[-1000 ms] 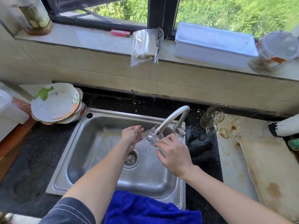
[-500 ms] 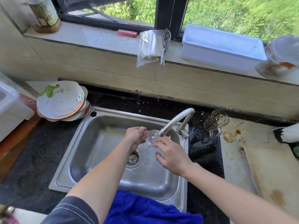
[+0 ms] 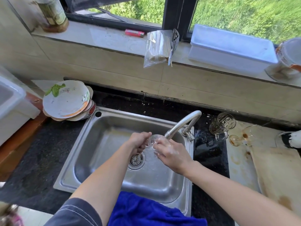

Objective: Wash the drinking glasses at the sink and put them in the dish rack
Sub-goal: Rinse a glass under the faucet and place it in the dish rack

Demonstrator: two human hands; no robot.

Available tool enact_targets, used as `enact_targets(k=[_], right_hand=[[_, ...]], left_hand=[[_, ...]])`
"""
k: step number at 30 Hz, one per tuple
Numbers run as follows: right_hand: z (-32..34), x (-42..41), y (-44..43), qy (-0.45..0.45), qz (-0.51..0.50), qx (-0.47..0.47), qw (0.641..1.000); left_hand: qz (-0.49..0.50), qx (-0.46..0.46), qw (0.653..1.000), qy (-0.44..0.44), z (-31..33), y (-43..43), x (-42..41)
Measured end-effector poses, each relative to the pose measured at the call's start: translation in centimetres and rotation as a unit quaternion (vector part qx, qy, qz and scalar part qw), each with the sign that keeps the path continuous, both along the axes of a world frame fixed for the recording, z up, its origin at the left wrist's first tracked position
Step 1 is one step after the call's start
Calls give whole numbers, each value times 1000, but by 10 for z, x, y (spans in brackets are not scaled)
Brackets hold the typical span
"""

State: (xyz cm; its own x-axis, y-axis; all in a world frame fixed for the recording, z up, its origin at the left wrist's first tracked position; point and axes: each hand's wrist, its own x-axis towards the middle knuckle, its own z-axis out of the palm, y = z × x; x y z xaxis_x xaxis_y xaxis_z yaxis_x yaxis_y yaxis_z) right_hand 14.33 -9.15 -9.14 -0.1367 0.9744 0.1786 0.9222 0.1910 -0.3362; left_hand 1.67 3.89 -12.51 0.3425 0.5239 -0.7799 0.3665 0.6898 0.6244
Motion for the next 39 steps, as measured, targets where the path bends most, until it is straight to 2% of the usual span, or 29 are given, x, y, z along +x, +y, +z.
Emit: enact_targets(k=[4, 6, 8, 10, 14, 17, 22, 26, 29, 30, 32, 34, 35, 36, 37, 39], right_hand=[[0, -7, 0, 57, -55, 17, 997], [-3, -13, -1, 55, -63, 4, 996], [-5, -11, -7, 14, -28, -8, 999], [-7, -2, -12, -20, -9, 6, 1000], [-12, -4, -3, -8, -17, 7, 1000], [-11, 8, -5, -17, 37, 33, 999], [-11, 6, -1, -37, 47, 24, 998], [-12, 16, -5, -48, 98, 38, 993], [-9, 12, -1, -42, 57, 26, 997], [-11, 9, 1, -29, 37, 17, 999], [-14, 4, 2, 16, -10, -3, 1000], [-14, -6, 1, 108, -109, -33, 988], [-11, -12, 1, 157, -166, -42, 973], [-10, -18, 0, 184, -206, -42, 960], [-8, -23, -2, 182, -204, -49, 961], [-5, -22, -9, 124, -106, -81, 983]], left_hand=[[68, -49, 993, -86, -10, -10, 4], [90, -23, 994, -57, -15, -14, 4], [81, 10, 997, 3, -23, -11, -4], [62, 33, 996, 50, -27, -5, -11], [-22, 17, 995, 97, -25, -5, -3], [-43, 18, 991, 129, -23, 3, -10], [-137, -13, 983, 125, -16, -1, -3], [-184, -35, 970, 157, -4, 7, -14], [-214, -44, 963, 158, -1, 3, -13], [-195, -48, 970, 136, -5, 1, -12], [-89, -73, 992, 42, -14, -4, -13], [38, -83, 994, -66, -19, -13, -9], [88, -67, 990, -92, -23, -18, -5], [125, -40, 987, -93, -28, -22, -2], [151, -17, 985, -80, -31, -23, 1], [153, 7, 988, -24, -35, -20, -2]])
